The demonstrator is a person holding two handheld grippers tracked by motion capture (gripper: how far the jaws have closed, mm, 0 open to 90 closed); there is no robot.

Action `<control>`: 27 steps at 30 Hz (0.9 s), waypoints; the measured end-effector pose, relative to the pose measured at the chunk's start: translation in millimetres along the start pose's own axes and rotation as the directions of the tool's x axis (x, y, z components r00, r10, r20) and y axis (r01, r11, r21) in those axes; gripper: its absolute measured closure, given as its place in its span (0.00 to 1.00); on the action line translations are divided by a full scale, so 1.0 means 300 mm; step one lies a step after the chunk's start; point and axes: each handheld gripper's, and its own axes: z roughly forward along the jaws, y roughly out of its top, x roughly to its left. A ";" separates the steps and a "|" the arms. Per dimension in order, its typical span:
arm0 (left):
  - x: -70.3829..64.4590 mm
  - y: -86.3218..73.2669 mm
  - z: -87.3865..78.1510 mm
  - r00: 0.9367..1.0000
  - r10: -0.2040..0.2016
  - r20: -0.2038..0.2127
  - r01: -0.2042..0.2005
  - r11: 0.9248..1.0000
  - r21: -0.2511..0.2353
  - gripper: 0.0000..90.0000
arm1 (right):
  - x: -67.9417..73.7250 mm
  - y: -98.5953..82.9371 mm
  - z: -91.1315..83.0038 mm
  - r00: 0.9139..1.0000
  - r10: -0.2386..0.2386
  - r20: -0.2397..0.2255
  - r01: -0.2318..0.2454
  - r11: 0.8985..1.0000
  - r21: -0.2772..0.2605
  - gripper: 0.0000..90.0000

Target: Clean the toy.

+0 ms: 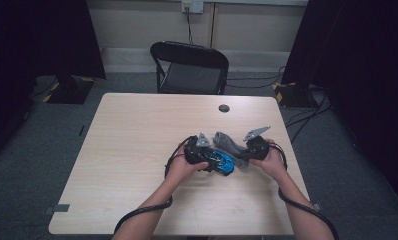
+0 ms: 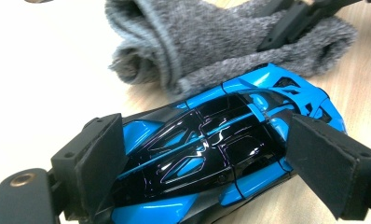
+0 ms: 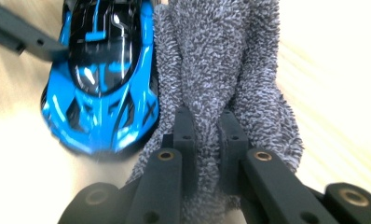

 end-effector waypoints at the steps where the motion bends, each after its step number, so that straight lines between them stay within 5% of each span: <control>1: 0.000 0.000 0.000 1.000 0.000 0.001 0.000 1.000 -0.001 0.13 | 0.001 -0.007 -0.006 1.000 0.000 -0.003 0.000 1.000 0.000 0.90; 13: -0.001 -0.002 0.000 1.000 0.005 0.001 -0.005 1.000 -0.006 0.14 | -0.009 -0.099 -0.095 0.997 0.083 -0.005 -0.083 0.996 -0.024 0.90; 18: -0.001 -0.003 0.000 1.000 0.006 -0.001 -0.006 1.000 -0.008 0.14 | -0.034 -0.121 -0.161 0.986 0.159 0.047 -0.153 0.982 -0.106 0.90; 23: -0.001 -0.003 0.000 1.000 0.005 -0.001 -0.005 1.000 -0.009 0.14 | -0.066 -0.081 -0.211 0.969 0.229 0.087 -0.208 0.957 -0.204 0.90; 27: -0.001 -0.003 0.000 1.000 0.006 -0.001 -0.006 1.000 -0.009 0.14 | -0.079 -0.016 -0.187 0.965 0.235 0.118 -0.206 0.954 -0.217 0.90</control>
